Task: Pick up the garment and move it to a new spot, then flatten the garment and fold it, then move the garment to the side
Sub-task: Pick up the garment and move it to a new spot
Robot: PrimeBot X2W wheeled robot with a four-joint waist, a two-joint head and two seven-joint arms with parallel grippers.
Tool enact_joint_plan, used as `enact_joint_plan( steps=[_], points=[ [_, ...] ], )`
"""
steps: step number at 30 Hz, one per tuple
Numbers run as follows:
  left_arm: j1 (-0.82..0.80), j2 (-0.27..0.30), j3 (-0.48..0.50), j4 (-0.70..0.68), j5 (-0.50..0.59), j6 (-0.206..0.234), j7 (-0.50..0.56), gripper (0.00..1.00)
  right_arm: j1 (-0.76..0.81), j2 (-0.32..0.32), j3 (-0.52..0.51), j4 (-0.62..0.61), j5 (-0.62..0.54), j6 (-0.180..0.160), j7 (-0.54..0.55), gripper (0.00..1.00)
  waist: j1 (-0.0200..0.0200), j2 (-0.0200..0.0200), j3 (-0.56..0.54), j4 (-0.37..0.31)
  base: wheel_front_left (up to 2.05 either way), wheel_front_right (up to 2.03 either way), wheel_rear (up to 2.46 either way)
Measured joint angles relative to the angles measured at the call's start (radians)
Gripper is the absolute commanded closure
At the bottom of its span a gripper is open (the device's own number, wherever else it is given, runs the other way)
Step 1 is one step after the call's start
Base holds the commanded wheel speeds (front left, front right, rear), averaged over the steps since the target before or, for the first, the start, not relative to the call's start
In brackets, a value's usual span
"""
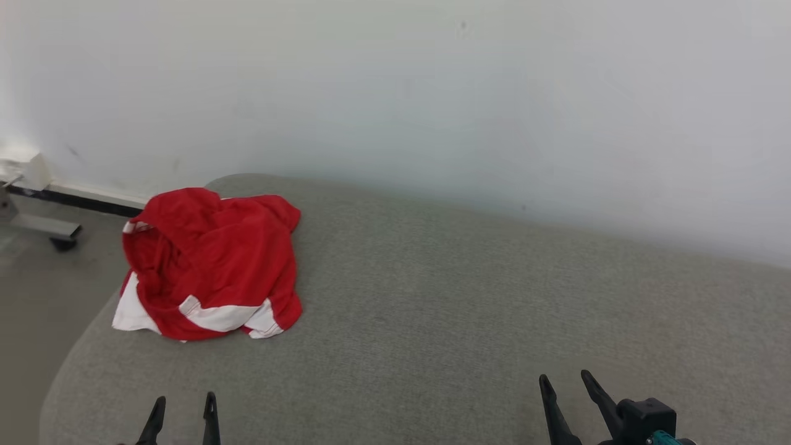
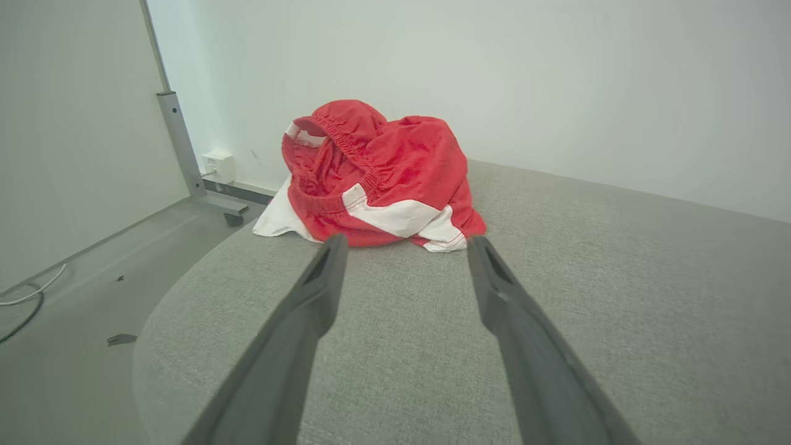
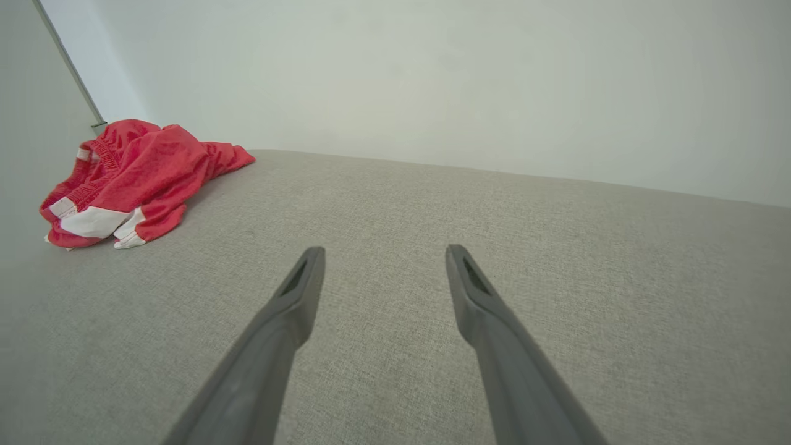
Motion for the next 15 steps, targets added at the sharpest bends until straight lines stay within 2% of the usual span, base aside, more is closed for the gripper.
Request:
enact_joint_plan(
  steps=[8, 15],
  points=[
    [0.013, 0.007, 0.026, -0.048, -0.007, 0.03, 0.0, 0.0, -0.05, 0.0, 0.045, 0.022, 0.011, 0.0, -0.016, 0.0, 0.0, 0.0, 0.008, 0.116, 0.0, 0.0, 0.0],
    [0.036, 0.006, 0.047, -0.092, -0.016, 0.061, 0.0, 0.0, -0.096, 0.0, 0.077, 0.049, 0.019, 0.0, -0.026, 0.0, 0.0, 0.0001, 0.042, 0.164, 0.0, 0.0, 0.0]
  ],
)
